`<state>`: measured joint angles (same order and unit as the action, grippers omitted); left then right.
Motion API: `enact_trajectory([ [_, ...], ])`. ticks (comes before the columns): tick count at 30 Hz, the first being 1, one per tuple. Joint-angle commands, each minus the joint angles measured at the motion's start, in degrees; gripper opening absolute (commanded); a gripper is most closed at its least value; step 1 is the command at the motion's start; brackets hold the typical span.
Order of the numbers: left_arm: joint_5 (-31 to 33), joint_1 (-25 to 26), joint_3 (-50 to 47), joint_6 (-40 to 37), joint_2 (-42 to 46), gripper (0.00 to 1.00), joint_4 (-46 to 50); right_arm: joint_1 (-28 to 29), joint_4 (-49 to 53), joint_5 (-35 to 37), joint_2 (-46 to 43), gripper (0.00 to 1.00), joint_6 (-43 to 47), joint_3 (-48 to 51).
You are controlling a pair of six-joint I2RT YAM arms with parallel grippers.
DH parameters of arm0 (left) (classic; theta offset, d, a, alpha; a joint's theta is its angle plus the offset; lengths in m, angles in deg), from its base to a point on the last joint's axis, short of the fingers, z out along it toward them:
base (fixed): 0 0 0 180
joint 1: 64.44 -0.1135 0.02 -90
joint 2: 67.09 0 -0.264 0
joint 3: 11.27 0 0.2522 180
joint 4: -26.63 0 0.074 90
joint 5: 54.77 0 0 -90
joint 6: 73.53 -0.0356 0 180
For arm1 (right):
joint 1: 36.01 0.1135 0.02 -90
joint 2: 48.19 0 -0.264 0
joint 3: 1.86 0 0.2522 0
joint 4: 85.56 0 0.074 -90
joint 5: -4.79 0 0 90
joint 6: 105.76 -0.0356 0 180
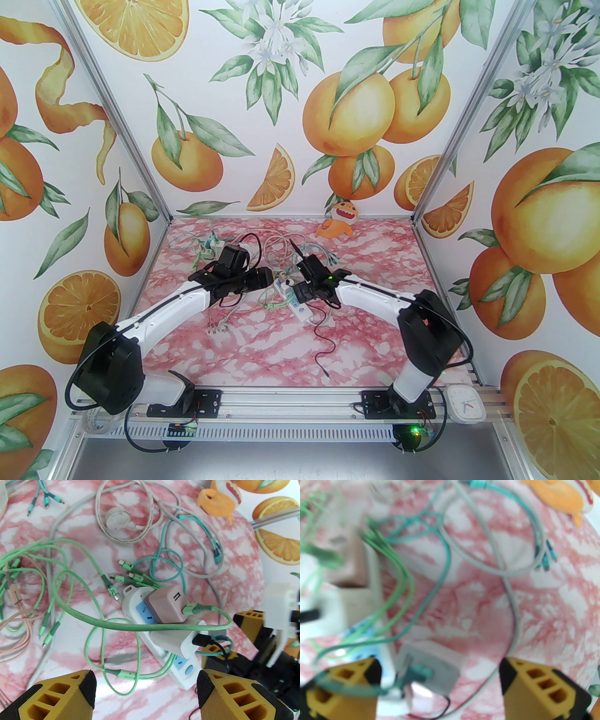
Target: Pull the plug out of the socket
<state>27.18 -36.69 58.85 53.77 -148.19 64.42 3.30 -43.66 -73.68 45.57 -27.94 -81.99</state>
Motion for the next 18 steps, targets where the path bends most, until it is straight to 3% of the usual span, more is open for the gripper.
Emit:
enact_trajectory([
  [1,0.66,-0.28,1.99,-0.89,1.78,0.75,1.53,-0.08,1.72,-3.2,-4.47,0.91,-0.76,-0.78],
  [8,0.54,-0.5,3.05,-1.96,2.35,0.76,2.62,-0.81,0.21,-5.07,-13.12,0.93,-2.73,4.1],
  [16,-1.48,-0.18,4.07,-3.23,1.55,0.76,2.01,-4.69,-2.91,-13.11,-9.49,0.89,-5.04,4.76],
  [18,-1.57,0.41,4.2,-3.79,1.56,0.76,1.64,-5.52,-3.71,-15.35,-7.23,0.81,-5.75,4.35],
])
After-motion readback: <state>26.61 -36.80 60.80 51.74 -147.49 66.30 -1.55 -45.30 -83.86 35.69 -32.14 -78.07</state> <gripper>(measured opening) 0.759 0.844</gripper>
